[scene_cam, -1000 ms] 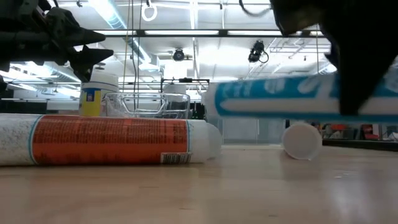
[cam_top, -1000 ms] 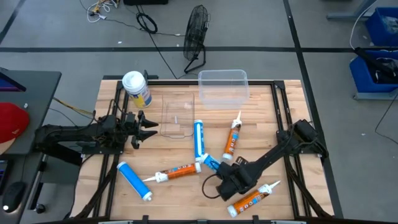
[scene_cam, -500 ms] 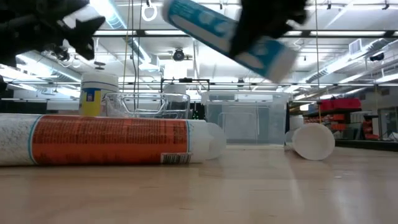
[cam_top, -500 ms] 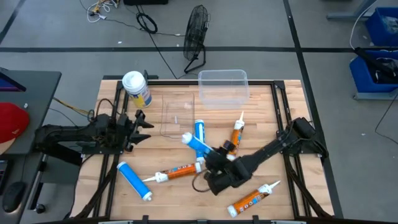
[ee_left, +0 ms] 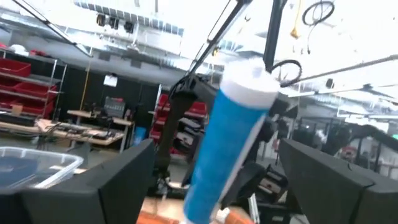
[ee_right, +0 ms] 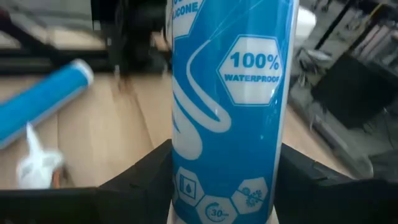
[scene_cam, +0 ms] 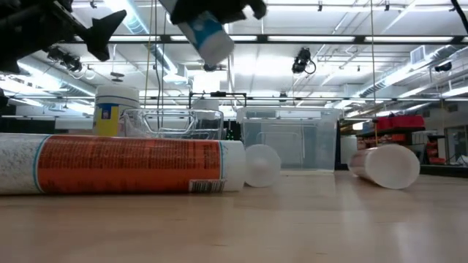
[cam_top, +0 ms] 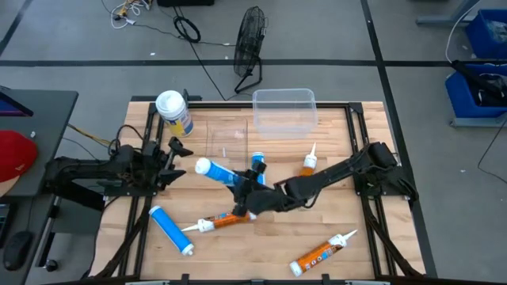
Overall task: Pick & place silicon tubes, Sealant and Lysol wipes
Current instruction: Put the bottom right blue sealant into the left transparent bin
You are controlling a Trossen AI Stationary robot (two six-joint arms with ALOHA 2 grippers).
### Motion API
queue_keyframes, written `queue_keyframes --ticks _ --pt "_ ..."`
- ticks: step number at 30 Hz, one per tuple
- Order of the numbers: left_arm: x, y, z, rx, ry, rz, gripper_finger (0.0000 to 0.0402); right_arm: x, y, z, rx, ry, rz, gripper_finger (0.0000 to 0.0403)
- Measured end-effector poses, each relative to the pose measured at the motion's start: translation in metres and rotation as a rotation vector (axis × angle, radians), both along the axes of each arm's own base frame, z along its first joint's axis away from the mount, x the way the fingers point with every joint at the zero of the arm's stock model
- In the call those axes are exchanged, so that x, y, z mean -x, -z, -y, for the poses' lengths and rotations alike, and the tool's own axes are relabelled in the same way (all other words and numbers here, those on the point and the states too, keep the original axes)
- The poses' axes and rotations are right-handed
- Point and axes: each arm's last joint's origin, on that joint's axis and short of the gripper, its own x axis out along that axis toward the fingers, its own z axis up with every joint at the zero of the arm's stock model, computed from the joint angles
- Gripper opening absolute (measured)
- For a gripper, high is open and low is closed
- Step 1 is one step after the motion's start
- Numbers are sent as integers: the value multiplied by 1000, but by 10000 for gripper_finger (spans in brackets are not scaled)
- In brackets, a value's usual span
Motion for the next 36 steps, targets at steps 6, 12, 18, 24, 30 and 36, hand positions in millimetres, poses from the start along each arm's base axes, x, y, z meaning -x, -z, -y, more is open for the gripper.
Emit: queue_keyframes --ticks 6,12,18,24,30,36 --pt "2 -3 0 -70 -35 45 353 -12 -10 20 -8 -51 78 200" --pt "6 -11 0 -141 -77 148 353 -22 -15 41 -70 -123 134 200" --pt "3 -20 -1 -135 -100 136 353 -31 -26 66 -144 -242 250 200" --pt "-8 -44 -2 -149 -127 117 353 -32 -26 75 -155 -249 249 200" --pt "-29 -62 -5 -164 -149 32 353 -32 -23 74 -155 -252 220 200" --pt "-50 -79 -6 -180 -135 1 353 -31 -21 76 -153 -245 193 200"
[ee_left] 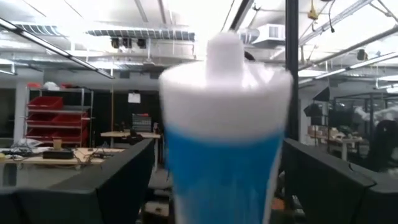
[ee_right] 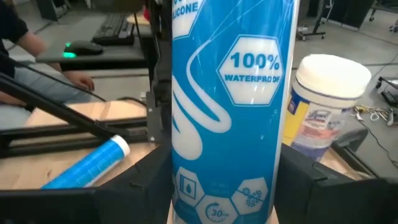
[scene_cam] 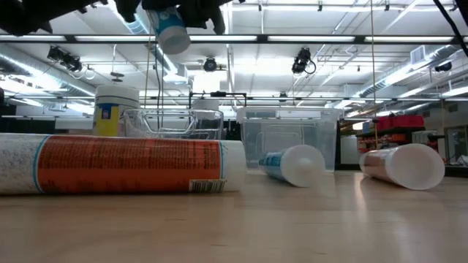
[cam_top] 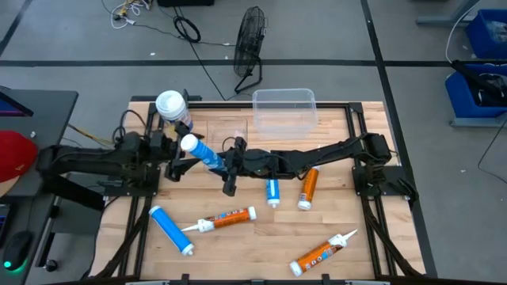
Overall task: Pick & place silicon tubes, Sealant and Lysol wipes
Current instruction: Put the bottom right blue sealant into the left transparent bin
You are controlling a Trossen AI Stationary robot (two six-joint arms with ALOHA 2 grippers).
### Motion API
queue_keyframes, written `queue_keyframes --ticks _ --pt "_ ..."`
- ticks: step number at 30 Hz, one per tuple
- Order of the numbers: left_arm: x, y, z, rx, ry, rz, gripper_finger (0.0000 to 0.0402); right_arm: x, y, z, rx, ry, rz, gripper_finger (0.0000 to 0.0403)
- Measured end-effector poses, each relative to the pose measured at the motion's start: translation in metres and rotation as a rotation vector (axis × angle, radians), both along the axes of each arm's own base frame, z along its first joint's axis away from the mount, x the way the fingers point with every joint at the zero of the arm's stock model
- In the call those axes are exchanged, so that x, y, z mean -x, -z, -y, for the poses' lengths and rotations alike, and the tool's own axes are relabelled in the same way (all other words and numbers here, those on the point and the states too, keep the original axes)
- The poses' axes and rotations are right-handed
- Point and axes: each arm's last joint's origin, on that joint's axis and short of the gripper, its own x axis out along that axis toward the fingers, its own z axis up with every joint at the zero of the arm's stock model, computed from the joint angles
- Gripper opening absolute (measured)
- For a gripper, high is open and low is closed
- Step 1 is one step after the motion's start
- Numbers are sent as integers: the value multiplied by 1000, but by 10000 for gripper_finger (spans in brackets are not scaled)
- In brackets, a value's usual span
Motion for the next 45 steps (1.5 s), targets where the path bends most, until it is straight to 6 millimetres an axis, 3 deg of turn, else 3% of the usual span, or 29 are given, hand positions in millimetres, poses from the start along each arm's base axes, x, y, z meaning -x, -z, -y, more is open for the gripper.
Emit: queue_keyframes --ticks 6,12,27,37,45 --pt "-18 -8 1 -19 50 -33 353 1 2 1 7 7 -22 200" --pt "-21 -11 0 -40 42 -28 341 1 2 2 23 52 -19 200" --pt "-14 -16 1 -65 25 5 212 1 1 2 43 44 -20 200" --pt "-14 -15 1 -85 20 1 212 1 2 2 53 47 -31 202" --pt "-15 -13 0 -132 -35 -26 211 7 0 4 42 69 -81 330"
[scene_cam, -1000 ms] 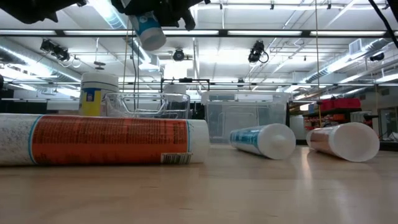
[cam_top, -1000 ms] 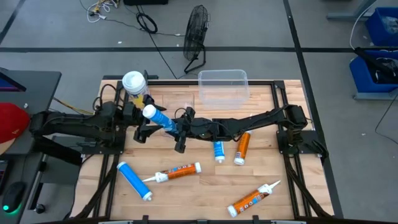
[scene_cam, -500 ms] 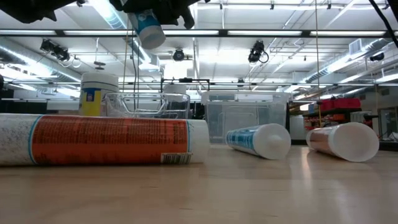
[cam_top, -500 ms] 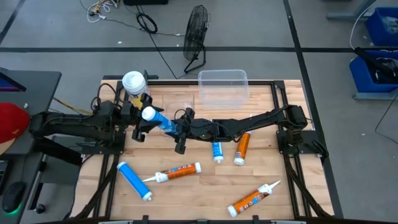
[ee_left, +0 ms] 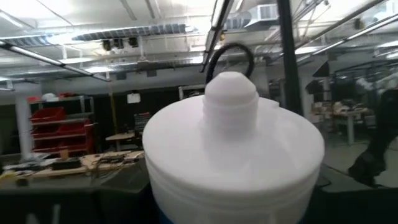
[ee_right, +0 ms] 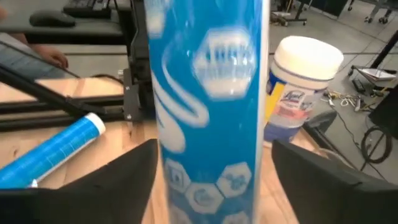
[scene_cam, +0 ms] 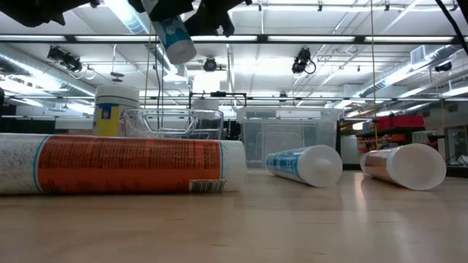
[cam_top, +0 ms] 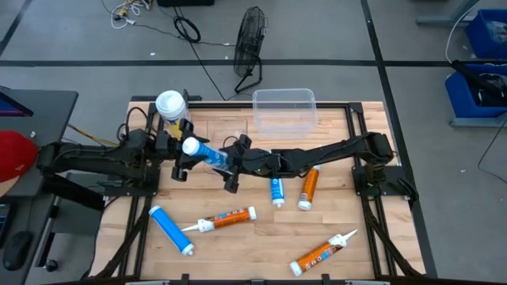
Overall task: Pick & place silicon tubes, Sealant and Lysol wipes
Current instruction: Put the bottom right blue sealant into the left transparent bin
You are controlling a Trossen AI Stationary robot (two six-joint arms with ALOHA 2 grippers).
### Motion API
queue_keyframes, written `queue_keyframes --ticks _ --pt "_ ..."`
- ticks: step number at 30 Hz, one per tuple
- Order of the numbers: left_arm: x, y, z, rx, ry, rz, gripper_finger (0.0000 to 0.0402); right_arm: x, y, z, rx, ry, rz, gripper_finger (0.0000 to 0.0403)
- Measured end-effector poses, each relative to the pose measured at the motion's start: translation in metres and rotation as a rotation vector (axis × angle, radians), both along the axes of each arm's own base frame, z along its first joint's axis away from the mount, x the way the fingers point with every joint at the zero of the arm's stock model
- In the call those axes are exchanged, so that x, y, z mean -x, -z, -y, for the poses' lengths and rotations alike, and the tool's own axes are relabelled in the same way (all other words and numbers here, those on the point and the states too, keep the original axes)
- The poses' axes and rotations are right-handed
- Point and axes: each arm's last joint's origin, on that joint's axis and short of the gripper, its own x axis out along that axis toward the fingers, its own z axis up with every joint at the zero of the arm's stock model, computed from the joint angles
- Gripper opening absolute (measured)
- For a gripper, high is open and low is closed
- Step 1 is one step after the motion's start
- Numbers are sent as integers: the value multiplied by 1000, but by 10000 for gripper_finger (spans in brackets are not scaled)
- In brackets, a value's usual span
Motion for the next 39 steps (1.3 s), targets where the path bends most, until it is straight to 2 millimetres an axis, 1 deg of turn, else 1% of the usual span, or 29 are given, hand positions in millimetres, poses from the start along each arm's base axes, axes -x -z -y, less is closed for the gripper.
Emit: queue_keyframes --ticks 3,7,9,12,16,19,21,24,28,29,30,34,37,39 --pt "0 1 -1 2 -40 -10 211 5 -3 1 4 22 -31 342" --pt "-1 2 -2 -6 -86 -18 211 18 -6 3 33 87 -123 336" --pt "-2 4 -4 -2 -127 -42 211 28 -9 4 34 149 -180 327" --pt "-3 7 -8 2 -207 -78 211 44 -5 4 37 262 -286 311" --pt "-2 9 -17 21 -298 -96 211 62 6 2 33 411 -409 281" --pt "0 9 -25 31 -354 -94 211 71 14 -5 17 471 -457 245" --pt "0 10 -30 37 -395 -97 211 76 24 -12 18 492 -471 209" --pt "-3 14 -40 49 -449 -118 211 80 40 -22 1 496 -458 140" --pt "-12 24 -51 55 -490 -175 211 87 64 -29 -14 509 -451 31" --pt "-16 27 -53 56 -496 -188 211 87 69 -29 -15 513 -441 16" --pt "-19 29 -55 57 -504 -193 211 87 72 -29 -21 515 -429 11" --pt "-30 31 -69 69 -555 -220 211 86 77 -28 -58 526 -383 18" --pt "-39 37 -78 83 -590 -268 211 84 79 -28 -59 510 -359 5" --pt "-46 43 -83 94 -608 -303 211 82 79 -29 -66 505 -347 5"
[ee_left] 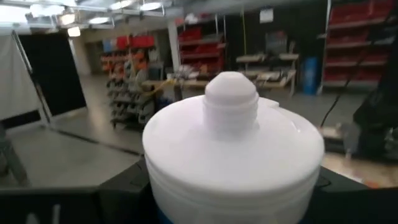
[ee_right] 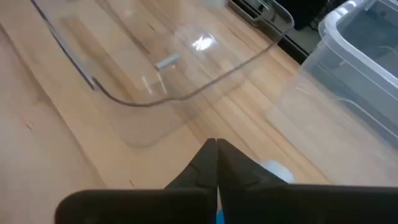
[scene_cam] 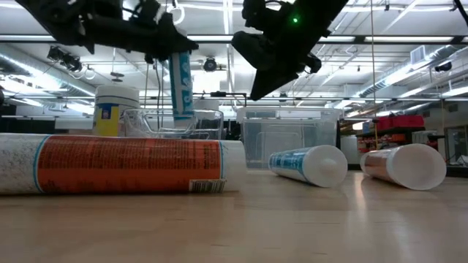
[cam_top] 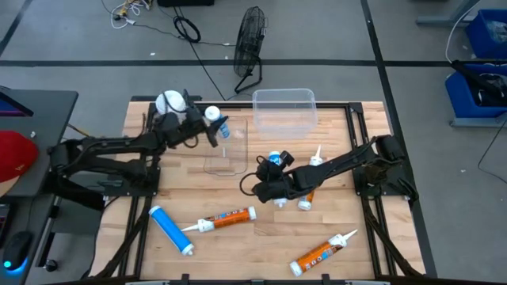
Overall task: Pick & place silicon tubes, Sealant and Lysol wipes
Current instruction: Put the bottom right blue sealant into the left transparent bin
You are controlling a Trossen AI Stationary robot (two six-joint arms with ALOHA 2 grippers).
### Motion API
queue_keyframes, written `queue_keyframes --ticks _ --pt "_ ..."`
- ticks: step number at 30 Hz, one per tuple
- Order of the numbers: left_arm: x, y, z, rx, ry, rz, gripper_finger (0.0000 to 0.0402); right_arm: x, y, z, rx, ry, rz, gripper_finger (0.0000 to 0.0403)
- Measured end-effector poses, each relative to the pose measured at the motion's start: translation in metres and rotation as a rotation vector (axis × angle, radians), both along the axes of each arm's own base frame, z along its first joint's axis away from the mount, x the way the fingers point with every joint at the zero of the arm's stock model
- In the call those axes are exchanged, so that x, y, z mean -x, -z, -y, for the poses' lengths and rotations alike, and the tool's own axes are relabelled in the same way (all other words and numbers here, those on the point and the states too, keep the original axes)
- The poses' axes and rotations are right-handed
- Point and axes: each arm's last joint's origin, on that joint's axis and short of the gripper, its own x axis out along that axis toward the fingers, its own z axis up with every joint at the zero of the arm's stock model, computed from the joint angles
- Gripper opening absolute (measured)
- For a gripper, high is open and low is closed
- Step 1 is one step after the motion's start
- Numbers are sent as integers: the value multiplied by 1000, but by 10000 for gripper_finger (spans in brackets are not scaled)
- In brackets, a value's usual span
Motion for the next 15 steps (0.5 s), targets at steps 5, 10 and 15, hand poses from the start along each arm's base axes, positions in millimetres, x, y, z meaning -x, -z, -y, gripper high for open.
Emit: queue_keyframes --ticks 5,10,15 --pt "-9 21 -14 58 -70 -75 211 2 5 1 -4 0 -17 2" --pt "-12 29 -23 78 -115 -65 211 4 10 6 -19 35 -4 1" --pt "-16 35 -24 91 -120 -79 211 5 15 10 -20 60 2 1"
